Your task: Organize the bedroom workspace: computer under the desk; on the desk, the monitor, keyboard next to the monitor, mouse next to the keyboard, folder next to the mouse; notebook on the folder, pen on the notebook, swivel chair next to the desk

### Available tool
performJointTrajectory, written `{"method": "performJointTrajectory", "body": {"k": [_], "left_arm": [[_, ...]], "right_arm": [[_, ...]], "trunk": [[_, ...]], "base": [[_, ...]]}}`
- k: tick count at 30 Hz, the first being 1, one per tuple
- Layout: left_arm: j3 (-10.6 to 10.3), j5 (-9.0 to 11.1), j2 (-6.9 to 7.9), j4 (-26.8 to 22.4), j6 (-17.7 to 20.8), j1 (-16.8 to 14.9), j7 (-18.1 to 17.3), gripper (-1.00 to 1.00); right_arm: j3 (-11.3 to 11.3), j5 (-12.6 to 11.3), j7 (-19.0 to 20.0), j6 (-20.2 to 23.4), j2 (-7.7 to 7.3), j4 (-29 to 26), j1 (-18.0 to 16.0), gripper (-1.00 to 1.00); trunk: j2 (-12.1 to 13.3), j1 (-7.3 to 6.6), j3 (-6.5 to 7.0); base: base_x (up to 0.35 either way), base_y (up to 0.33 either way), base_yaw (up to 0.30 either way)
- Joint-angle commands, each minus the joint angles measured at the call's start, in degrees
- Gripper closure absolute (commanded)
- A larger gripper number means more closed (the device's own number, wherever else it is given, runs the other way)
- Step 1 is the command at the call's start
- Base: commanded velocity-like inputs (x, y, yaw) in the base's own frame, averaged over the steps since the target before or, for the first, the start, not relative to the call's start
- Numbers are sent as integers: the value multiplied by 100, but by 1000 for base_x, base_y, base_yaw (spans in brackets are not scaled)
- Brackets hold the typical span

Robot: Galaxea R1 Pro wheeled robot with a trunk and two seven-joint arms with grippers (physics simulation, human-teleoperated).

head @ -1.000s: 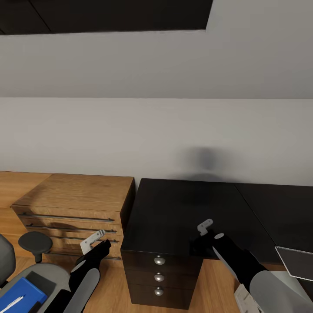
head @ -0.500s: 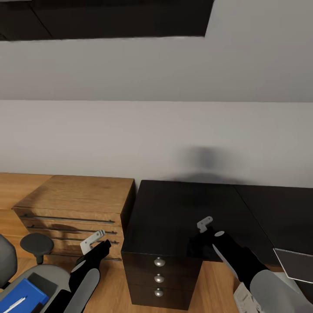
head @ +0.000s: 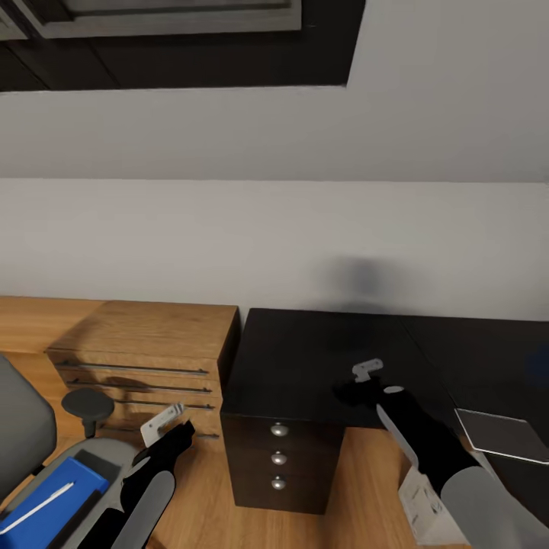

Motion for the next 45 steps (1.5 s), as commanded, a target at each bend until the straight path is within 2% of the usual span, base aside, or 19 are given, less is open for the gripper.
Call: {"method": "performJointTrajectory", "body": {"k": [1,3,4,5,6,7,8,9,11,13,19,26,33,36,37,39,42,45], "left_arm": [[-10,20,5,-8,26,-6,40,-100],[-10,22,5,-6,27,-6,40,-100],[-10,23,5,-6,27,-6,40,-100],[-10,23,5,-6,27,-6,40,-100],[-10,23,5,-4,27,-6,40,-100],[-10,23,5,-1,27,-6,40,-100],[-10,27,4,4,27,-6,40,-100],[-10,31,4,7,27,-6,40,-100],[-10,36,2,9,25,-6,40,-100],[-10,43,-1,14,23,-6,40,-100],[-10,59,-3,20,31,-6,34,-100],[-25,59,-3,68,35,-6,31,-100],[-68,49,-9,349,36,-6,19,-100],[-169,50,-11,487,36,-3,13,-100],[-261,50,-11,596,32,1,10,-100],[-632,46,-12,1052,-2,10,-1,-100],[-820,45,-14,1433,-18,11,-13,-100],[-1019,33,-19,1813,-36,12,-7,-100]], "right_arm": [[10,-134,-135,32,-6,-43,-4,100],[4,-466,-762,39,-4,-154,0,100],[4,-561,-952,40,-4,-179,1,100],[4,-761,-1358,37,0,-228,4,100],[5,-866,-1565,34,1,-250,4,100],[8,-1070,-1960,27,3,-297,6,100],[11,-1561,-2729,17,6,-448,11,100],[11,-1737,-2932,16,8,-501,12,100],[13,-1944,-3154,15,11,-556,13,100],[17,-2071,-3290,15,13,-619,13,100],[20,-2192,-3416,11,20,-729,45,100],[8,-2272,-3439,6,23,-752,80,100],[-4,-2349,-3557,4,16,-753,83,100],[0,-2360,-3756,-10,20,-753,85,100],[1,-2377,-3875,-14,25,-753,88,100],[-5,-2591,-4159,-61,24,-754,92,100],[-32,-2781,-4330,-116,13,-754,92,100],[-125,-2850,-4482,-160,8,-749,93,100]], "trunk": [[36,-25,11],[116,-69,47],[156,-91,65],[197,-113,83],[237,-135,101],[277,-157,119],[317,-179,137],[357,-201,155],[437,-245,190],[517,-289,226],[758,-421,334],[758,-421,334],[758,-421,334],[758,-421,334],[758,-421,334],[758,-421,334],[758,-421,334],[758,-421,334]], "base": [[-341,0,0],[-341,0,0],[-341,0,0],[-341,0,0],[-342,0,0],[-342,0,0],[-342,0,0],[-342,0,0],[-342,0,0],[-341,0,0],[-339,0,0],[-121,0,-134],[-11,0,-255],[-2,0,-266],[-1,0,-267],[0,0,-272],[0,0,-284],[0,0,-290]]}}
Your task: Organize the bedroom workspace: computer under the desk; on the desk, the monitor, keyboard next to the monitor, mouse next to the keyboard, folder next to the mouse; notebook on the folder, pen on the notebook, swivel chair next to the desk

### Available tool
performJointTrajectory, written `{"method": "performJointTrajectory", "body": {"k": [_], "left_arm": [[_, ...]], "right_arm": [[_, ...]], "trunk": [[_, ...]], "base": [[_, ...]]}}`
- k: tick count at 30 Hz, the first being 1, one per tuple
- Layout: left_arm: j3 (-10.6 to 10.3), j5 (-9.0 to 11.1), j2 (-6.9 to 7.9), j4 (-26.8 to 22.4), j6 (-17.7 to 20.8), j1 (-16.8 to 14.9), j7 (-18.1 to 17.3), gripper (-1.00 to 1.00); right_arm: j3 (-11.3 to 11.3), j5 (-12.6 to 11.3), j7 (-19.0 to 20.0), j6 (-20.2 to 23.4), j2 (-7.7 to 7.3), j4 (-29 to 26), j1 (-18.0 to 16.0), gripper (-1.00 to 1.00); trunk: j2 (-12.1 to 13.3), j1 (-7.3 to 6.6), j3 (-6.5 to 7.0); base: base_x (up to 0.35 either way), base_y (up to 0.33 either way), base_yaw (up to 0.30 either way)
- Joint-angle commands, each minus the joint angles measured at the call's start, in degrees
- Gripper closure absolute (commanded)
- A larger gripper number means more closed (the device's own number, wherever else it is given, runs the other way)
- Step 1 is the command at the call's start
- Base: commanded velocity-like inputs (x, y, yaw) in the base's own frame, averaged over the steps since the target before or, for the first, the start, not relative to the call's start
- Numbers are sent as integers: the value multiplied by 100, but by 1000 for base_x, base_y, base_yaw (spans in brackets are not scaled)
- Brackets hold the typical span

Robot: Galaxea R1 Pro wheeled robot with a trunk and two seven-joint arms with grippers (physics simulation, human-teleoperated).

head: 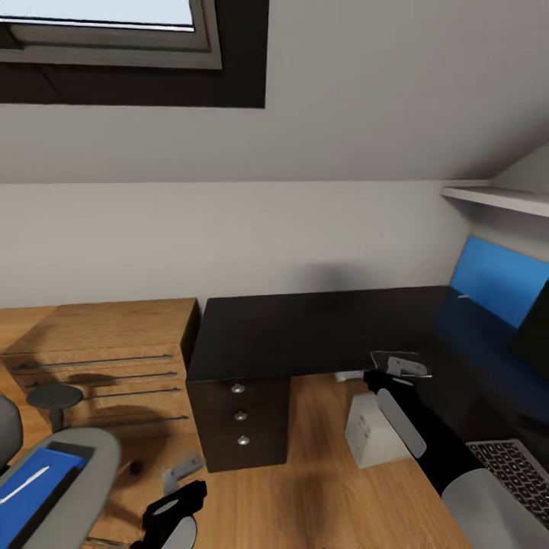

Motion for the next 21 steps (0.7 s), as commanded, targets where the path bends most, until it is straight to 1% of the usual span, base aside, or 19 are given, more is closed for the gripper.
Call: {"method": "performJointTrajectory", "body": {"k": [1,2,4,5,6,7,8,11,13,15,18,21], "left_arm": [[-63,12,4,67,12,-6,39,-100],[-153,6,-2,200,-55,-6,29,-100],[-358,1,-9,403,-338,-6,-60,-100],[-413,0,-10,436,-432,-6,-98,-100],[-570,3,-6,500,-709,-6,-208,-100],[-678,3,3,533,-927,-6,-284,-100],[-720,-1,7,545,-1016,-6,-315,-100],[-769,-11,13,560,-1123,-6,-352,-100],[-785,-11,13,564,-1154,-6,-365,-100],[-795,-17,13,566,-1167,-6,-370,-100],[-801,-20,16,561,-1174,-6,-373,-100],[-802,-20,21,559,-1175,-6,-371,-100]], "right_arm": [[-7,-58,-70,-8,-7,-2,-8,100],[-73,-67,-97,-31,-11,4,-8,100],[-258,-76,-125,-67,-15,16,-8,100],[-313,-76,-130,-72,-15,19,-8,100],[-470,-76,-141,-87,-18,38,-8,100],[-582,-76,-141,-100,-19,105,-8,100],[-632,-76,-137,-111,-18,176,-8,100],[-699,-67,-119,-290,-18,505,-9,100],[-717,-55,-110,-649,-18,760,-13,100],[-724,-47,-104,-934,-17,882,-14,100],[-720,-40,-101,-1110,-17,974,-16,100],[-691,9,-100,-1154,-11,994,-15,100]], "trunk": [[-7,1,-8],[-7,1,-8],[-7,1,-8],[-7,1,-8],[-7,1,-8],[-7,1,-8],[-7,1,-8],[-7,1,-11],[-7,1,-18],[-7,1,-29],[-7,1,-48],[-7,1,-56]], "base": [[0,0,-291],[0,0,-292],[0,0,-292],[0,0,-292],[0,0,-285],[0,0,-269],[0,0,-256],[0,0,-245],[0,0,-225],[0,0,-185],[0,0,-154],[0,0,-65]]}}
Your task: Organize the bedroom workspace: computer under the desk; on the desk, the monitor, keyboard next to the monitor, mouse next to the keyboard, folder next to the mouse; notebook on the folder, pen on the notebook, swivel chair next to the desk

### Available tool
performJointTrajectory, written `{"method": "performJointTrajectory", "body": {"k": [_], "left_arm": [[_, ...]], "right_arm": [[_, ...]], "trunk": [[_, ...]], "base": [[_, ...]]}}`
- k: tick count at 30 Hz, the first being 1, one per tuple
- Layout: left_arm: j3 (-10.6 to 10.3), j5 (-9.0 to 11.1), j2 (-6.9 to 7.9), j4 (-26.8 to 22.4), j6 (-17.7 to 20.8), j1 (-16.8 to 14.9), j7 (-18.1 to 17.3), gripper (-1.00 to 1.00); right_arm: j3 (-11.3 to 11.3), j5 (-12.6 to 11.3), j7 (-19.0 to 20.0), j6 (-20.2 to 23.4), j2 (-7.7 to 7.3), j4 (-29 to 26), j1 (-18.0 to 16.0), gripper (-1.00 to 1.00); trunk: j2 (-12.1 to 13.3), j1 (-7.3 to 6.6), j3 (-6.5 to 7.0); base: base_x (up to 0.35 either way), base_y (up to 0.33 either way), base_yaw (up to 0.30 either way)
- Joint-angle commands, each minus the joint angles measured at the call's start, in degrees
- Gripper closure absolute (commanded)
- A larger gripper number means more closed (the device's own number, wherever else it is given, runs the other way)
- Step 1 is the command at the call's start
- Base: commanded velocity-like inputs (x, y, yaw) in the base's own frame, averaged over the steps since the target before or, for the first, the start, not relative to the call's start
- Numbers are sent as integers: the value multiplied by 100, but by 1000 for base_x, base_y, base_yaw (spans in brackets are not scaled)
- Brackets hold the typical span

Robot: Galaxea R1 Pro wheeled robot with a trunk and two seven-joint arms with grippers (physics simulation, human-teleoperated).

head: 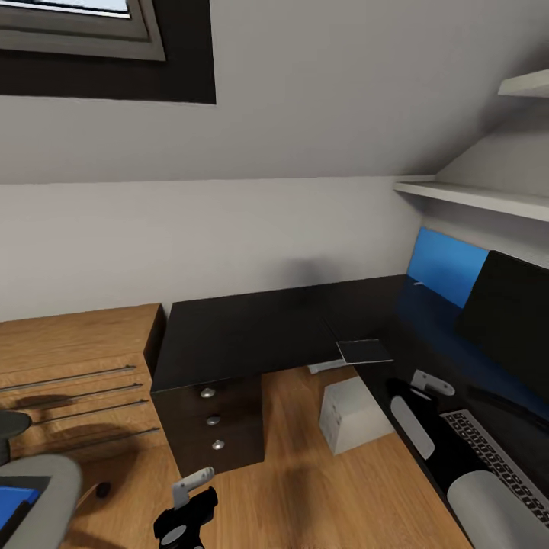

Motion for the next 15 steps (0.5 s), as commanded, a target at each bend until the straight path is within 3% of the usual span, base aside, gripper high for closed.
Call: {"method": "performJointTrajectory", "body": {"k": [1,9,15], "left_arm": [[-18,7,7,-11,34,-7,40,-100],[-18,10,8,-10,34,-7,40,-100],[-18,15,8,-4,32,-7,34,-100]], "right_arm": [[32,-12,-43,15,-4,-5,-5,100],[48,57,-43,7,3,-1,-6,100],[33,222,-47,-50,-1,6,-7,100]], "trunk": [[-6,1,-9],[-6,1,-10],[-6,1,-10]], "base": [[0,0,-17],[13,0,-4],[271,0,0]]}}
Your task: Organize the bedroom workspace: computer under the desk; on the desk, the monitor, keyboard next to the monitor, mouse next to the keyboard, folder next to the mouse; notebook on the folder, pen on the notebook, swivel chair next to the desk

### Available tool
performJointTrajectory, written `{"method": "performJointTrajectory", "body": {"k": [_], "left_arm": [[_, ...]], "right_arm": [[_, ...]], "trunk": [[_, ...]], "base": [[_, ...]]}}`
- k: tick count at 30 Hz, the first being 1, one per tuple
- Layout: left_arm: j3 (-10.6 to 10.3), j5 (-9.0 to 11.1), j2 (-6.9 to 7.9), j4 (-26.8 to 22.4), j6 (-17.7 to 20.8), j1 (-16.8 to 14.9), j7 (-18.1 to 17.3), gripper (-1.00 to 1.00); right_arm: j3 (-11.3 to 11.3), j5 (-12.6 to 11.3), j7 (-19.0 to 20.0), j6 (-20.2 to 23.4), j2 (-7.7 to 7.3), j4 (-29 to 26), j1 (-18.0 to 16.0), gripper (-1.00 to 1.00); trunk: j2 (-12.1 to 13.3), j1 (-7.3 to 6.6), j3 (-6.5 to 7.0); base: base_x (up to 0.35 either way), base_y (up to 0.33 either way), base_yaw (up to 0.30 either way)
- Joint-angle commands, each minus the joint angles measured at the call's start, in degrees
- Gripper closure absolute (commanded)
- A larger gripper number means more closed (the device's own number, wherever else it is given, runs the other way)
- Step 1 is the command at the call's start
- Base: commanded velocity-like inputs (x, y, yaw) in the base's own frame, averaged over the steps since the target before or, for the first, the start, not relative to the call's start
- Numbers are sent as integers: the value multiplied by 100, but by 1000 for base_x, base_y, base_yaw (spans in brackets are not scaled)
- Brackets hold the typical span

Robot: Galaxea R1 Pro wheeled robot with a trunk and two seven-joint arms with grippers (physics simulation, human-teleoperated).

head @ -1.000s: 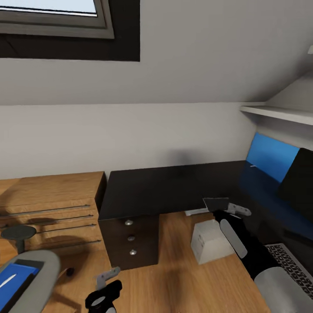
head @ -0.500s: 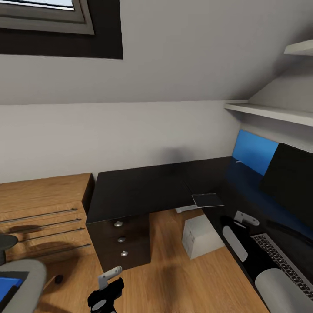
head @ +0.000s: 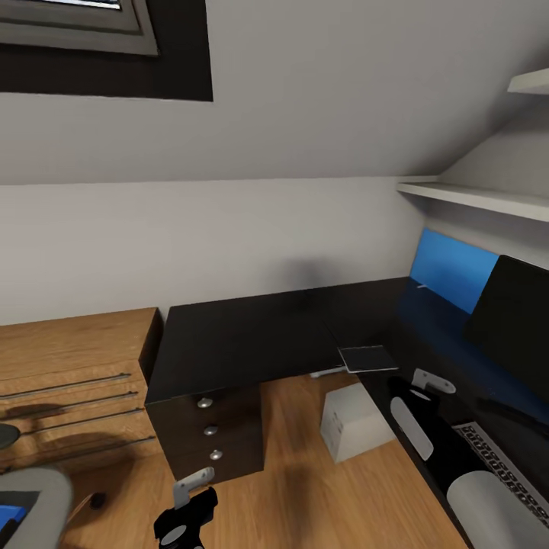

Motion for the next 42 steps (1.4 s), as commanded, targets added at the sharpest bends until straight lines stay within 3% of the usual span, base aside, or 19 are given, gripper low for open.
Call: {"method": "performJointTrajectory", "body": {"k": [1,11,20,25,32,42], "left_arm": [[-18,10,6,-10,34,-7,41,-100],[-24,16,-2,-10,36,-7,48,-100],[-34,9,-3,-11,36,-7,44,-100],[-45,14,-5,-11,36,-7,42,-100],[-255,27,-3,-10,28,-7,57,-100],[-279,25,-4,-10,27,-7,59,-100]], "right_arm": [[21,-24,-45,9,-10,12,-5,100],[0,-6,-48,-286,-32,700,-37,100],[-6,-7,-33,-626,-195,1350,-172,100],[-40,-39,-41,-807,-245,1447,-193,100],[-345,-57,-71,-1233,-230,1468,-199,100],[-358,-55,-71,-1275,-215,1465,-199,100]], "trunk": [[-6,4,-8],[-6,4,-8],[-6,4,-8],[-6,4,-8],[-6,4,-8],[-6,4,-8]], "base": [[223,0,0],[48,0,0],[0,0,0],[0,0,0],[0,0,0],[45,0,0]]}}
